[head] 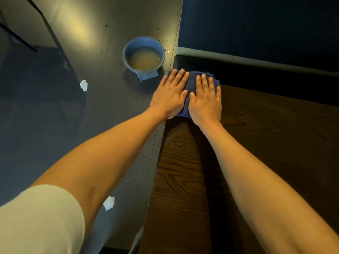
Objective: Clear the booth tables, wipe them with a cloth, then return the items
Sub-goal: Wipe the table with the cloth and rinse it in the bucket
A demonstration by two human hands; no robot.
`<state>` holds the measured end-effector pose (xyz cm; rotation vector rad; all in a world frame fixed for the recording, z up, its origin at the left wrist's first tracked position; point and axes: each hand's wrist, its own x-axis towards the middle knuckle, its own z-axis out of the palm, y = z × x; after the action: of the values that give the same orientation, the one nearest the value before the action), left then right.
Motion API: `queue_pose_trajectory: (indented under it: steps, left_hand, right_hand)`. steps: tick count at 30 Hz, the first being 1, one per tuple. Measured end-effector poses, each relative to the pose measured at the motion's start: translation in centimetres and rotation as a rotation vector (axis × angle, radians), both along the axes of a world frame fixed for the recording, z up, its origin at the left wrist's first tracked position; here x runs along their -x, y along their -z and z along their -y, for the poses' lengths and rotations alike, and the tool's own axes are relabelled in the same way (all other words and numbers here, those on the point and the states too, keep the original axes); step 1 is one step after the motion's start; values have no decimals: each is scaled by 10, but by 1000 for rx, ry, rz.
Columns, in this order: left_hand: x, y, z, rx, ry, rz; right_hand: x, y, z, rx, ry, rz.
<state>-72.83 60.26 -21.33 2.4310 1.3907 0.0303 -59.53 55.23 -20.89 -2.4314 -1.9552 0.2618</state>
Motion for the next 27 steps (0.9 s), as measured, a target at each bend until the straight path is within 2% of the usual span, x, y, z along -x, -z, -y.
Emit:
queue_pose_trajectory:
  steps: [6,9,22,27]
  left_hand:
    - [25,-2,66,101,-124,119]
    - [34,-6,103,132,-149,121]
    - [51,-10,264,49,-228,-102]
    - [40,-12,335,36,-260,-129]
  right_hand:
    - [23,-5,49,2,-101,-48]
    - [32,-5,84,21,-119,-55]
    - [44,-6,238,25,-246,-135]
    - [34,-8,303,34,-280,-117]
